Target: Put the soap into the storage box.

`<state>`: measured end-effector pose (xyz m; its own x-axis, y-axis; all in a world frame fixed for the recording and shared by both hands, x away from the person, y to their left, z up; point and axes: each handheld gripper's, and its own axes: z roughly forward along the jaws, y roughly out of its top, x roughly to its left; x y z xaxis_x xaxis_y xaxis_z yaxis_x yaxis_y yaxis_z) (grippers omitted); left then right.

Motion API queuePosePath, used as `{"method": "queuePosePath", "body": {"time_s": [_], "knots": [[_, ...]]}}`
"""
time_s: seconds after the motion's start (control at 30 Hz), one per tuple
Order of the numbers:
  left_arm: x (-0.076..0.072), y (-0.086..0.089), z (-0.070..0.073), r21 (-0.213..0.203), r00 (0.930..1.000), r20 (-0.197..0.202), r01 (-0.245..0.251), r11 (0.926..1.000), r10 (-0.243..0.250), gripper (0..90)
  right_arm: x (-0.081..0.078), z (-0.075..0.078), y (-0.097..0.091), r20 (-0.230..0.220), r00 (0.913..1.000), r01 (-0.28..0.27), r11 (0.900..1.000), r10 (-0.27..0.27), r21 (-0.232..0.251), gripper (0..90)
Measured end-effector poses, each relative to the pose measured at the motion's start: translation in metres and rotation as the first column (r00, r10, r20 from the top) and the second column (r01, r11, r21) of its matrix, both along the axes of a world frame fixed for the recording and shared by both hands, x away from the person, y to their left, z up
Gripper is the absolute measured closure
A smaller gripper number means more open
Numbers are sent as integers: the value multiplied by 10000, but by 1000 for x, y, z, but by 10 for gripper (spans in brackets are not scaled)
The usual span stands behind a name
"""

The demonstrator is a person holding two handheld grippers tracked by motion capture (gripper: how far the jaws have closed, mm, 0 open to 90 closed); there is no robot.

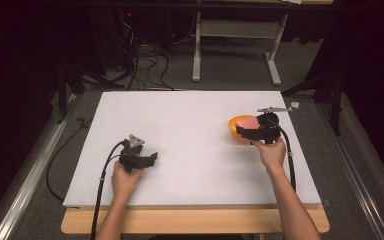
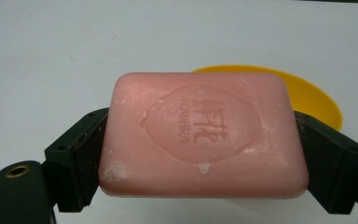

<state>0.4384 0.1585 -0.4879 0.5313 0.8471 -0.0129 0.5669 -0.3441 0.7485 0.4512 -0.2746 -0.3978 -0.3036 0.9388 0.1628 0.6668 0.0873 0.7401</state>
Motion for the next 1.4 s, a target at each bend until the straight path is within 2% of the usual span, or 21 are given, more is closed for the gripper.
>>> {"method": "queuePosePath", "body": {"time_s": [0.4,0.8,0.97,1.4], "knots": [[0,0,0,2,10000,-2,0,10000,0,281,15,2,3,-127,9998,149,9999,-150,-31,138],[0,0,0,21,10000,-10,13,10000,-13,281,29,-1,5,-444,9978,485,9987,-492,-158,138],[0,0,0,31,10000,-18,10,10000,-10,281,33,-3,4,-573,9962,643,9978,-650,-150,138],[0,0,0,15,10000,-13,13,10000,-13,281,41,-13,5,-886,9901,1050,9933,-1089,-481,138]]}}
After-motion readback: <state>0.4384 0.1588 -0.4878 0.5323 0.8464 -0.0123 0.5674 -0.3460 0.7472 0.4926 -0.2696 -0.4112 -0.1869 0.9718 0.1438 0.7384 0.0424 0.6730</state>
